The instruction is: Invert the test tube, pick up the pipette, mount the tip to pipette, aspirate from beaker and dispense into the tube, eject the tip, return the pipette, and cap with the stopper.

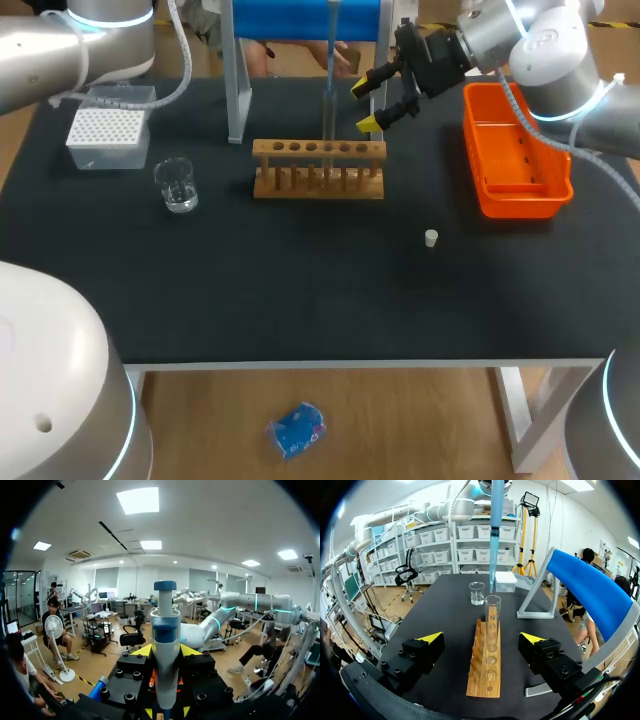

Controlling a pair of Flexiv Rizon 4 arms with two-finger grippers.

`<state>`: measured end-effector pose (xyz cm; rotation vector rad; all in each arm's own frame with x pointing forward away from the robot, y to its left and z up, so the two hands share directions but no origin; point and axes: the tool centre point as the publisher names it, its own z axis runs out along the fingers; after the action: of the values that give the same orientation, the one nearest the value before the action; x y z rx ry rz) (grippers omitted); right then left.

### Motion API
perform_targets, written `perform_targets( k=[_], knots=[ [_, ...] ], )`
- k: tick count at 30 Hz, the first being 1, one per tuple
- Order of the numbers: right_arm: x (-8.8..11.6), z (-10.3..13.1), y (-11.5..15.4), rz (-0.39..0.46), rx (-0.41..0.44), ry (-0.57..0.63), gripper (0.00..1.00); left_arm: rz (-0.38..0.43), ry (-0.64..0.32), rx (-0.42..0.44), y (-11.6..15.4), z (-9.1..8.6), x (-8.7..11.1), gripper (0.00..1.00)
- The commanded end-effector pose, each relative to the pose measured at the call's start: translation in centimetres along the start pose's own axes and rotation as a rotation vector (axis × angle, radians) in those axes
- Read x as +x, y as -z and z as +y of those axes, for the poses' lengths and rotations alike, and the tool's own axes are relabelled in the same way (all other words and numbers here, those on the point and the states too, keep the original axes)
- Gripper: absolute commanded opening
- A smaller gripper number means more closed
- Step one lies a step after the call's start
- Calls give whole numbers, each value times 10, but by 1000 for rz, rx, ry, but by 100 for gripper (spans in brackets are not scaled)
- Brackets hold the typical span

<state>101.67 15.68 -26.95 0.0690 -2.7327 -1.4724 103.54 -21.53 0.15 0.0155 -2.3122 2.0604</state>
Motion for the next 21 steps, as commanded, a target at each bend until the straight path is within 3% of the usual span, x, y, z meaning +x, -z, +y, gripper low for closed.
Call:
perform_targets(
  k=[1,21],
  knots=[
    [-1,0,0,1,0,1,100,0,-5,-18,1,-12,0,0],
    [-1,0,0,1,0,1,100,-10,-39,-40,-3,-33,18,0]
  ],
)
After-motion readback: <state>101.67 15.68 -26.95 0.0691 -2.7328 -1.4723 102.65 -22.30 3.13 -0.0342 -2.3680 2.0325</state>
